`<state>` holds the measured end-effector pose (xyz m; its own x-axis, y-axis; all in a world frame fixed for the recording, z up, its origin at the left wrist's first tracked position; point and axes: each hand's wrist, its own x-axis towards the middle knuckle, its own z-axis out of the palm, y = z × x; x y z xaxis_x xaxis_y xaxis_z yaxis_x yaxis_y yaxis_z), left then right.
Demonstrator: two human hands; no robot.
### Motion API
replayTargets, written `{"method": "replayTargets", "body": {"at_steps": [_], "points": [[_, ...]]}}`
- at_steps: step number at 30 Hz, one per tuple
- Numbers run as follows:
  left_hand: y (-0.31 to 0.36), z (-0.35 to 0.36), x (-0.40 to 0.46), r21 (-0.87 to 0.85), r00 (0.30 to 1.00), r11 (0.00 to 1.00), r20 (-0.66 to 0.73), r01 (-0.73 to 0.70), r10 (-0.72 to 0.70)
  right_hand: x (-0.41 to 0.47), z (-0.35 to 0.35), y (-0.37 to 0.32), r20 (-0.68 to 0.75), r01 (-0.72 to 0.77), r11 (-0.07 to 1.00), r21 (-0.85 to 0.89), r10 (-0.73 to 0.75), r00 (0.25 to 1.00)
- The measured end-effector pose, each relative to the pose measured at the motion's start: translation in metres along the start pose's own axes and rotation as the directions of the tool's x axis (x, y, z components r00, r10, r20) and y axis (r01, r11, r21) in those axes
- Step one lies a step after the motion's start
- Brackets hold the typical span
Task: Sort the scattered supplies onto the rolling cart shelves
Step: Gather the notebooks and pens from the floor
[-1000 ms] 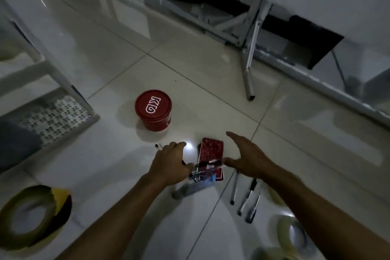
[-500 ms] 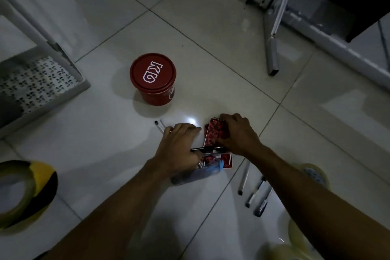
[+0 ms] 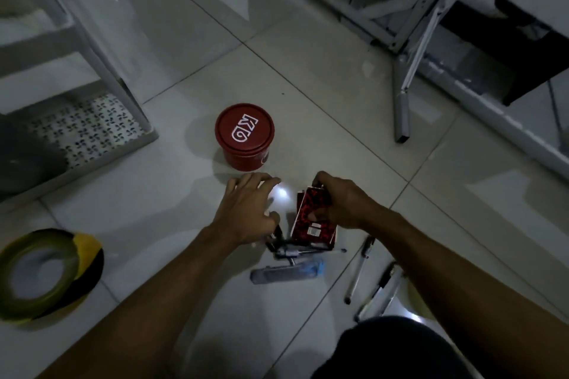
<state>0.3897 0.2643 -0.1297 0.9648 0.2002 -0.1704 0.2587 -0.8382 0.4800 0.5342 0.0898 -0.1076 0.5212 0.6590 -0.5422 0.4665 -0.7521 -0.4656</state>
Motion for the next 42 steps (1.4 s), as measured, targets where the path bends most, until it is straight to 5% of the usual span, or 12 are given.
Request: {"method": "replayTargets", "body": {"at_steps": [4,8,14,20,24,31,37,42], "points": [[0.0,-0.039,0.0,-0.058,0.998,0.997,0.046,0.053,-0.05,0.002,-0.041,-0.039,-0.008,0.03,0.999,0.029,-0.03,1.0],[0.001,-0.086,-0.008,-0.528,0.975,0.826,0.199,0.195,-0.103,0.004,-0.072,-0.093,0.011,0.103,0.987,0.121,-0.105,0.994],[-0.009,-0.169,-0.045,-0.68,0.966,0.704,0.023,0.204,-0.258,-0.003,-0.093,-0.195,0.068,0.237,0.934,0.268,-0.263,0.962],[-0.038,-0.264,-0.098,-0.786,0.85,0.597,-0.2,0.159,-0.488,-0.022,-0.097,-0.305,-0.155,0.407,0.799,0.444,-0.378,0.913],[-0.058,-0.331,-0.139,-0.802,0.684,0.584,-0.356,0.126,-0.637,-0.043,-0.068,-0.384,-0.247,0.625,0.762,0.171,-0.581,0.776],[-0.059,-0.423,-0.213,-0.798,0.541,0.603,-0.5,0.016,-0.676,-0.077,-0.074,-0.489,-0.366,0.792,0.575,-0.203,-0.795,0.483],[-0.046,-0.48,-0.253,-0.727,0.512,0.682,-0.614,-0.072,-0.601,-0.104,-0.102,-0.543,-0.362,0.839,0.465,-0.282,-0.862,0.356],[-0.042,-0.512,-0.27,-0.661,0.417,0.748,-0.696,-0.054,-0.585,-0.115,-0.118,-0.582,-0.409,0.866,0.475,-0.158,-0.83,0.38]]}}
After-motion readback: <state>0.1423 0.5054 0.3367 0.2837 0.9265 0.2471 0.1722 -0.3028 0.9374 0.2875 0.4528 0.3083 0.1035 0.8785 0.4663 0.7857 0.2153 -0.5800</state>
